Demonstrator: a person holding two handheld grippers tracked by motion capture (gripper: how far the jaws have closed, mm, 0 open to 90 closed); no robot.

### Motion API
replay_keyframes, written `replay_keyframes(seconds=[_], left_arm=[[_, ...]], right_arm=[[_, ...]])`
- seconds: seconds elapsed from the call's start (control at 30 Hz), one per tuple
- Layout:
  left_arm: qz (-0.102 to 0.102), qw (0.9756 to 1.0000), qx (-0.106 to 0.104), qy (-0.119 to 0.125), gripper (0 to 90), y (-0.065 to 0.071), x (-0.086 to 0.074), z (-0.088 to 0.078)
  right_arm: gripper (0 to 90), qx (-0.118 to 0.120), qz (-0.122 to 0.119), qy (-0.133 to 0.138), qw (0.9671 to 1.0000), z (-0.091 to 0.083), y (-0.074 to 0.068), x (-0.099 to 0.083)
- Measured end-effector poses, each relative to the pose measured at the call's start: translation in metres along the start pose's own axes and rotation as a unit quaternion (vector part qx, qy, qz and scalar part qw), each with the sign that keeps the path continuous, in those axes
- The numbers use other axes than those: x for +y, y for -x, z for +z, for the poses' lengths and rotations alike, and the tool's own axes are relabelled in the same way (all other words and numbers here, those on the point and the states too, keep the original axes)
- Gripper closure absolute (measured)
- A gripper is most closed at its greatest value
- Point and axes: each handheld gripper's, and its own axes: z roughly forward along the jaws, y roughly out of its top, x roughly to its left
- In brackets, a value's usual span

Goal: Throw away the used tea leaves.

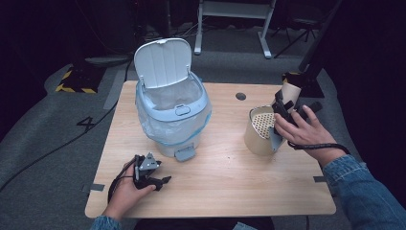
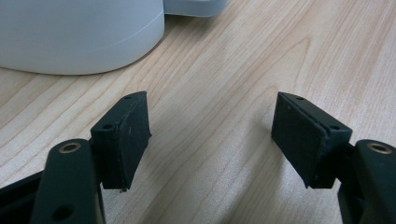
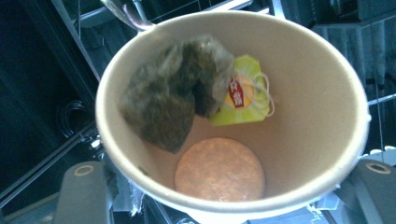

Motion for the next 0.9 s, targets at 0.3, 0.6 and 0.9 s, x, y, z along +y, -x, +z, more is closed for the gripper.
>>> replay_keyframes(seconds=[0.3,0.6,0.9], left_arm=[[0.0,1.0,0.0,0.0,28.3,0.0,0.0,0.0],[0.0,1.0,0.0,0.0,28.3,0.0,0.0,0.0],[-0.001,1.0,0.0,0.0,28.3,-0.0001,0.0,0.0]], right_arm=[[30.7,-0.01,-0.008,-0.01,0.9999,0.0014,0.0005,-0.0027],[30.7,-0.026,-0.038,0.0,0.9989,0.0035,0.0006,0.0011],[30.7,0.006,-0.006,-0.004,1.0,0.0031,-0.0019,-0.0047]])
